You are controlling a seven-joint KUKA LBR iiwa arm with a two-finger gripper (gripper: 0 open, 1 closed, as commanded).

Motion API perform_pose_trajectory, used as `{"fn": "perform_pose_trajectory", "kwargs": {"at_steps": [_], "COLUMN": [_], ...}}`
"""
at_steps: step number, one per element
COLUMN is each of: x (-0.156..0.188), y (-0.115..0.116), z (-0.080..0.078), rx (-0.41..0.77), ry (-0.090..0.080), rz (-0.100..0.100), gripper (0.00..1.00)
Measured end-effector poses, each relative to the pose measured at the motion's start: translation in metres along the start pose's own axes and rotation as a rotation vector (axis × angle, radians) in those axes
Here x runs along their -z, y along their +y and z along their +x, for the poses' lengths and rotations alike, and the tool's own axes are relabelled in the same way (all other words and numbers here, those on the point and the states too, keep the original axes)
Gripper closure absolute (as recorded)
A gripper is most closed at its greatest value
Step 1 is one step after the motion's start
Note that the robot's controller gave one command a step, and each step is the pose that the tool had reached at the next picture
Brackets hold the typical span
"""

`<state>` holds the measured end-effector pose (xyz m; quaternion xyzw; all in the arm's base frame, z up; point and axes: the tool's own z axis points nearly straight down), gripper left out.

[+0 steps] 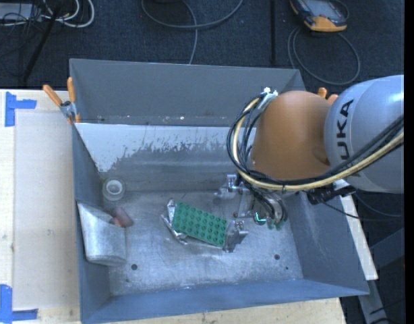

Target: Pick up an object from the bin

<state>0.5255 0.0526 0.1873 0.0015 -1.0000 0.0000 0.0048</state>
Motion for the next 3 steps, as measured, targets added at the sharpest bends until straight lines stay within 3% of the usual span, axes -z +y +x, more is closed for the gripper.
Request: {"fn": "perform_pose_trajectory", "kwargs": {"at_steps": [1, 2, 3], "x": [-0.116, -0.114, 0.036], "y": [-0.022, -0.023, -0.018], "z": [-0.038, -0.038, -0.037], "rx": [0.245, 0.241, 0.293], "ry": [-0.011, -0.011, -0.018], "rz": [0.0, 0.0, 0.002], "gripper": [0.0, 1.0, 1.0]}}
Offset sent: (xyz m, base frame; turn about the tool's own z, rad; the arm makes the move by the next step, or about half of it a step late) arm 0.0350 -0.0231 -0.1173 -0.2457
